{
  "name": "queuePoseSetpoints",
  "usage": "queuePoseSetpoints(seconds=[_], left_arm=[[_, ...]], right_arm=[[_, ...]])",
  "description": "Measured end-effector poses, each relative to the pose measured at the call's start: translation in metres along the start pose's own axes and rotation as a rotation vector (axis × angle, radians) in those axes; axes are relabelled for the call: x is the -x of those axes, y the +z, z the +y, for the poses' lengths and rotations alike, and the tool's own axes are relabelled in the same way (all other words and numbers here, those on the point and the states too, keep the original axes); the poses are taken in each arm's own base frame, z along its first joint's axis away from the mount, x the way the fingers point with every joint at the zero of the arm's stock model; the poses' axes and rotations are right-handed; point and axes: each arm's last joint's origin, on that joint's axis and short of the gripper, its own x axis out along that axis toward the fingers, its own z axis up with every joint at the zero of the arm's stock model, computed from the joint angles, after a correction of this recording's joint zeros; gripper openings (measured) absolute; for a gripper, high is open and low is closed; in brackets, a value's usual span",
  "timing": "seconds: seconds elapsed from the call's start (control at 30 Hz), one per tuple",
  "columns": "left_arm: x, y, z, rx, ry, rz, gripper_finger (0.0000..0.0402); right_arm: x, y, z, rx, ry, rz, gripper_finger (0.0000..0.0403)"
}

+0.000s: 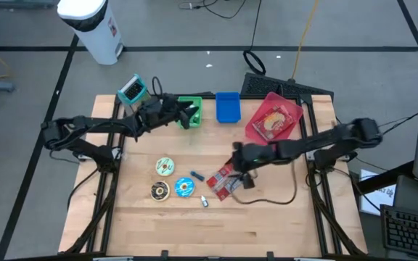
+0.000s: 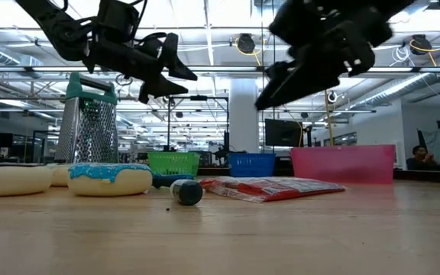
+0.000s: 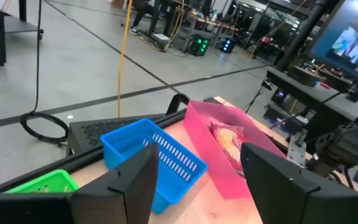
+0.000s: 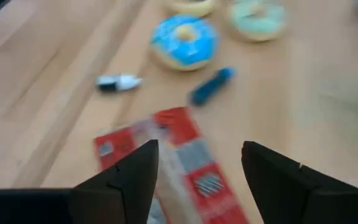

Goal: Pick & Place Food Item
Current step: Stack the bottom red popcorn bag on top of the red popcorn bag in the pink bin

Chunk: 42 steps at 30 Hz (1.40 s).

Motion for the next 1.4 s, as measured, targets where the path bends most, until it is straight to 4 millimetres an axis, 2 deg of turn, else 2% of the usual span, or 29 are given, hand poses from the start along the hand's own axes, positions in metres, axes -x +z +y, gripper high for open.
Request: queuePoseSetpoints(seconds=[0.2, 0.33, 0.57, 0.77, 1.03, 1.13, 1.27, 1.4], left_arm=[[0.0, -0.005, -0.005, -0.004, -0.011, 0.035, 0.023], [0.001, -0.008, -0.007, -0.012, -0.015, 0.055, 0.023], [0.001, -0.009, -0.008, -0.018, -0.015, 0.068, 0.023], [0.001, -0.01, -0.008, -0.019, -0.013, 0.075, 0.023], [0.001, -0.012, -0.007, -0.023, 0.013, 0.09, 0.023], [0.001, -0.012, -0.006, -0.023, 0.015, 0.094, 0.023], [0.001, -0.013, -0.006, -0.024, 0.019, 0.104, 0.023], [0.001, -0.014, -0.006, -0.025, 0.019, 0.114, 0.023]], right_arm=[[-0.051, 0.005, 0.009, 0.11, 0.119, 0.116, 0.0202], [-0.074, 0.007, 0.011, 0.137, 0.132, 0.137, 0.0197], [-0.101, -0.011, 0.013, 0.13, 0.151, 0.216, 0.0192], [-0.104, -0.015, 0.013, 0.127, 0.155, 0.238, 0.0146], [-0.104, -0.016, 0.012, 0.131, 0.153, 0.24, 0.0018], [-0.104, -0.016, 0.012, 0.141, 0.152, 0.237, 0.0007], [-0.086, -0.002, 0.01, 0.141, 0.136, 0.199, 0.0001], [-0.053, 0.03, 0.003, 0.138, 0.106, 0.052, 0.0]])
